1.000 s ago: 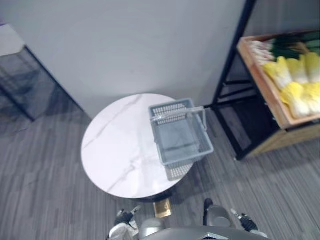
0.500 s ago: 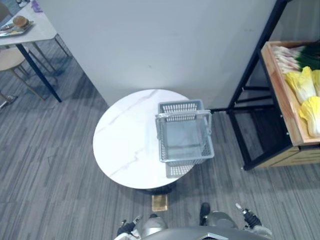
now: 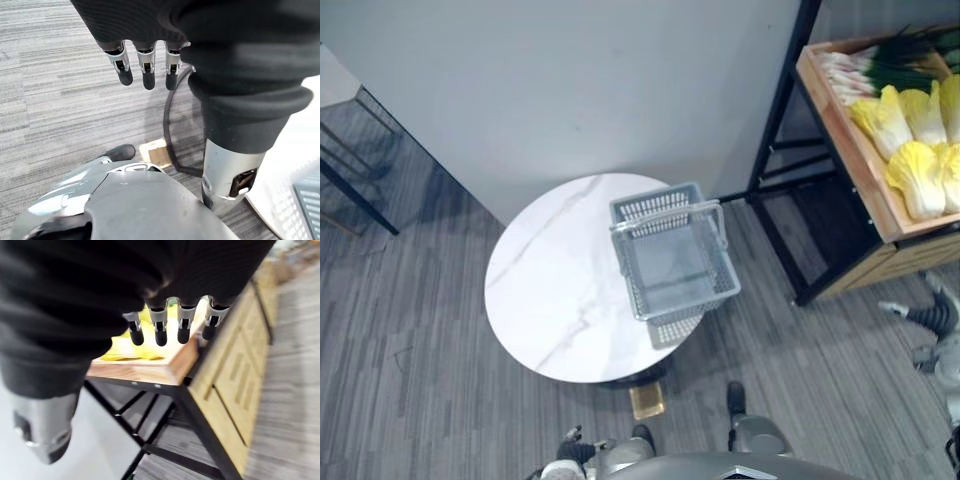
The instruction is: Pick vegetable in the basket
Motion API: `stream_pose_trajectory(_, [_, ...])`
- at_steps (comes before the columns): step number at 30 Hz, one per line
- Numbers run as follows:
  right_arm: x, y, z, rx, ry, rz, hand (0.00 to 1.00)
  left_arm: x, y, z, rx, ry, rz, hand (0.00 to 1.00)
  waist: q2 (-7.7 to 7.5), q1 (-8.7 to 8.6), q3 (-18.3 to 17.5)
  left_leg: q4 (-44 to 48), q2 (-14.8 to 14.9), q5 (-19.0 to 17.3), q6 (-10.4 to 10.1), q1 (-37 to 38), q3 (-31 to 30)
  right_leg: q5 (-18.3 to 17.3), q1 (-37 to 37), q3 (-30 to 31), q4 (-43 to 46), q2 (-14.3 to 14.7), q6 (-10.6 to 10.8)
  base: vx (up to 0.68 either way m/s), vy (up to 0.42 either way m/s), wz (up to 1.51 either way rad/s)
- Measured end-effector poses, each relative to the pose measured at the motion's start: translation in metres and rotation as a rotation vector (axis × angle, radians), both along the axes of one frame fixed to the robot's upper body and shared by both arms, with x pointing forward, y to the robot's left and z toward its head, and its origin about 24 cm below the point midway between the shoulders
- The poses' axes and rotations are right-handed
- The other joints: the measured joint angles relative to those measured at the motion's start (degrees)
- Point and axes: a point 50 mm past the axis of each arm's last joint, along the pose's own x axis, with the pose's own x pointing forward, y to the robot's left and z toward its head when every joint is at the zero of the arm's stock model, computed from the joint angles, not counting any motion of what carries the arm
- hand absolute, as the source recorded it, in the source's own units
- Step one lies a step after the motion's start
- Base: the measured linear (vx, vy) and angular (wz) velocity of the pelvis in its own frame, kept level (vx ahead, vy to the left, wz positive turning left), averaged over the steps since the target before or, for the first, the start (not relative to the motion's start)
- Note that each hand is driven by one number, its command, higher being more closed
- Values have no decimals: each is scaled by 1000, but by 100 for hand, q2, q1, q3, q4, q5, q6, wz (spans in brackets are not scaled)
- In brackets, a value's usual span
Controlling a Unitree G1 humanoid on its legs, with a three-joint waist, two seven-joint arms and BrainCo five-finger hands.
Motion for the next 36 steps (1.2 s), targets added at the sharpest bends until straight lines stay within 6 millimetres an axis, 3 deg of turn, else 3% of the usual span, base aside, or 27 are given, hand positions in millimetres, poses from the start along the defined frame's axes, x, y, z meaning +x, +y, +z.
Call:
stream_pose_trajectory(3, [24,30,41,-140,-98,206,0,4,-3,1,-11,-11,-33,0,-4,1,2,0,2,-28,8,6,-25,1,-2,-8,22,24,-1,52,-7,0])
stream_pose_trajectory(6, [43,54,69,-217,-168,348,0,7,-4,1,-15,-24,-48,0,-26,18,22,10,-27,-57,31,5,-30,0,3,-16,22,3,0,0,0,0])
stream_pose_trajectory(9, [61,80,81,-290,-171,466,0,10,-2,3,-14,-37,-54,0,-109,47,140,54,-37,-83,50,-9,-47,-2,13,-35,29,-22,2,-12,-1,1])
stream_pose_trajectory(10, [70,97,90,-324,-183,542,0,11,-1,3,-14,-41,-56,0,-134,45,226,143,-38,-116,70,-84,-64,-1,-6,-41,34,-39,2,-34,-6,5])
stream_pose_trajectory(13, [81,121,105,-374,-205,647,0,12,-1,3,-17,-41,-58,0,-108,68,344,238,-40,-135,80,-202,-186,2,-27,-132,34,-66,5,-14,-12,15])
stream_pose_trajectory(16, [92,138,116,-411,-206,712,0,16,-3,3,-25,-53,-48,0,-74,217,455,284,-25,-134,81,-299,-268,3,-53,-207,35,-60,4,-8,-29,15])
stream_pose_trajectory(23, [121,162,141,-492,-189,755,0,22,-3,5,-24,-71,-56,0,-54,471,741,328,-30,-127,91,-436,-356,16,-130,-267,43,-72,-11,-1,-11,6])
stream_pose_trajectory(27, [135,175,154,-475,-215,745,0,29,-4,6,-20,-86,-67,0,-6,523,947,390,-47,-118,106,-613,-376,101,-259,-252,21,-89,-64,-7,-6,1])
stream_pose_trajectory(32, [148,181,141,-414,-162,708,0,33,-6,7,-17,-108,-70,0,58,570,1061,413,-48,-106,120,-718,-515,102,-262,-366,-8,-103,-65,-18,-20,12])
stream_pose_trajectory(36, [156,187,151,-435,-172,690,0,39,-8,9,-34,-138,-50,0,100,620,1267,445,-60,-85,149,-827,-555,134,-325,-395,-18,-118,-78,-33,-10,6])
